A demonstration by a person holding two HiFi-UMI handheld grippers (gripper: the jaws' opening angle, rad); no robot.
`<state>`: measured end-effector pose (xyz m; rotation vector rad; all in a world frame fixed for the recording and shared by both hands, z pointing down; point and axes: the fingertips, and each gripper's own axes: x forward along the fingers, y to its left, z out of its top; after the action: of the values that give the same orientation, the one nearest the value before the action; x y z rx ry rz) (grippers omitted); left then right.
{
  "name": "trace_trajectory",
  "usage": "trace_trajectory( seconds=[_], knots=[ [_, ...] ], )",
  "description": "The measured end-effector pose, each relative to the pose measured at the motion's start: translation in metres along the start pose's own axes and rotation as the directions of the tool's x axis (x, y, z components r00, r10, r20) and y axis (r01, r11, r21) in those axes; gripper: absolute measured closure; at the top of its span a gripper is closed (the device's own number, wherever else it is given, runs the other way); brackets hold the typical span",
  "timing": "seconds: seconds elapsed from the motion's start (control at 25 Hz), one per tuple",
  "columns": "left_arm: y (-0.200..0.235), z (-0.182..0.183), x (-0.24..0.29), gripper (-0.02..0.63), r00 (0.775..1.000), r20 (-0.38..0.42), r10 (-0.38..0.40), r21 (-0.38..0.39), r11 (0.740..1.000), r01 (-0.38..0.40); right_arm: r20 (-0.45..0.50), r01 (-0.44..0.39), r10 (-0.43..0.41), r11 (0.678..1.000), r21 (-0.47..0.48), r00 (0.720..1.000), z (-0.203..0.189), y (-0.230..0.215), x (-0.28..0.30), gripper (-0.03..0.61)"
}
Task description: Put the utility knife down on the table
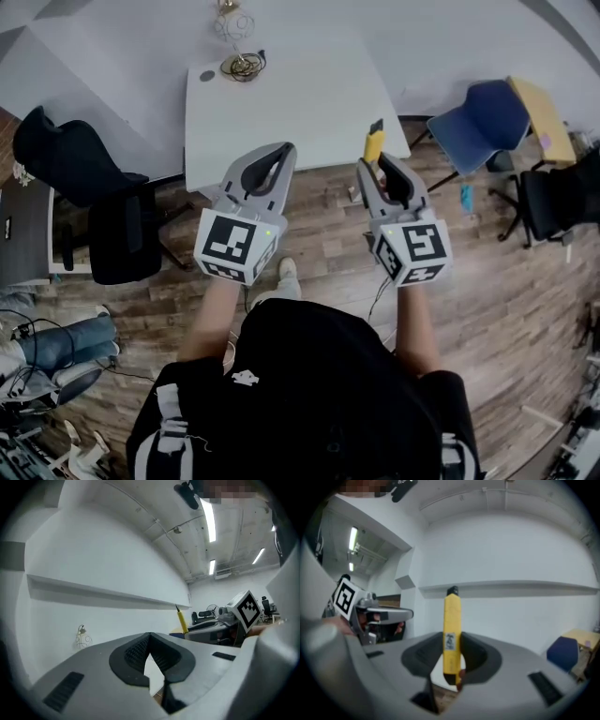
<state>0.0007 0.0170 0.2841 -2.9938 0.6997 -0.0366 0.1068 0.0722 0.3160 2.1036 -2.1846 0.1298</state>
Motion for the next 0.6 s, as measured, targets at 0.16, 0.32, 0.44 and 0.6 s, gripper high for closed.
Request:
trace_trajectory(
  seconds=[0.16,0.32,0.44,0.6],
  knots=[
    [0.033,-0.004,0.010,0.598,1.000,0.001,0.004,-0.013,1.000,-0.004,-0.006,-0.005,0.005,1.000,-0.010,1.000,0.006,0.004,0.034,0.449],
    [0.065,-0.008,0.019,0.598,1.000,0.001,0.012,-0.026,1.000,-0.012,-0.022,-0.010,0.010,1.000,-0.021,1.000,0.007,0.009,0.065,0.449],
    [0.084,-0.019,0.022,0.598,1.000,-0.009,0.013,-0.045,0.999,-0.013,-0.030,-0.012,0.011,1.000,-0.027,0.999,0.004,0.013,0.086,0.449],
    [0.097,-0.028,0.028,0.598,1.000,-0.017,0.004,-0.046,0.999,-0.004,-0.034,-0.015,0.014,1.000,-0.028,0.999,0.002,0.018,0.106,0.449]
  ],
)
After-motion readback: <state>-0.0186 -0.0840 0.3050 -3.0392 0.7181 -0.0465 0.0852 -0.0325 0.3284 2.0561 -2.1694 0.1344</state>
